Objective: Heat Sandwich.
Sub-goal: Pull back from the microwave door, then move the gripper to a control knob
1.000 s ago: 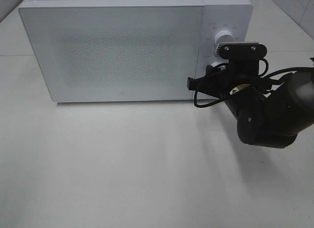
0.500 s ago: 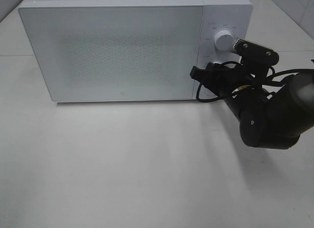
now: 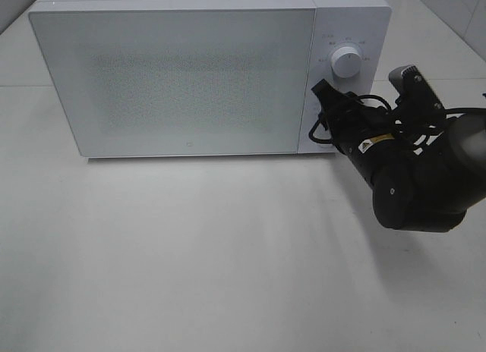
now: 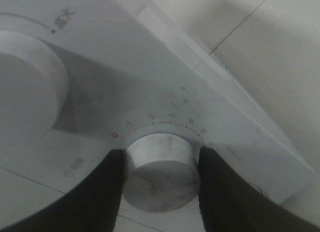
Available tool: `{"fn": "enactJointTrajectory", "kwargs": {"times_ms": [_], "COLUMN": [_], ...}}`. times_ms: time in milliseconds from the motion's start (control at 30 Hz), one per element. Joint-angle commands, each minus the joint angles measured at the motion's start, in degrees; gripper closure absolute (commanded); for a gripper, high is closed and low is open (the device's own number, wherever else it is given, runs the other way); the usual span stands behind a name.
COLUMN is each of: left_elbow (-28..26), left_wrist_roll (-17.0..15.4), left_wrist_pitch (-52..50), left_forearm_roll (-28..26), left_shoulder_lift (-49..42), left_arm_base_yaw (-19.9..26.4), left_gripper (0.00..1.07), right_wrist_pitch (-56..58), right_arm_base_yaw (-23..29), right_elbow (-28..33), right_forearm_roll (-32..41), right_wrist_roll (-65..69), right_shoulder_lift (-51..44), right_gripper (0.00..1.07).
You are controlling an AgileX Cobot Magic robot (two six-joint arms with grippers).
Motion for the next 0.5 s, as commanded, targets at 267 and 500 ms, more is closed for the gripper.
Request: {"fn": "enactJointTrajectory", "kwargs": {"times_ms": [267,500], "left_elbow": [0.11,0.11], "left_wrist_roll": [0.06,0.06], "left_wrist_pitch": [-0.23,-0.23], "left_forearm_roll": [-0.23,-0.23], "left_shoulder_lift": [-1.49,-1.49], "left_arm_base_yaw": [0.11,0.11], "left_gripper": [0.09,0.09], "right_wrist_pitch": [-10.94,-10.94], "right_arm_base_yaw": [0.23,0.23], "right_elbow": [-1.03,-1.03], "right_forearm_roll": [-3.84,-1.32], "right_wrist_roll": [18.39,30.37], "right_shoulder_lift": [-0.57,-0.57], "right_gripper": [0.95,0.95]}}
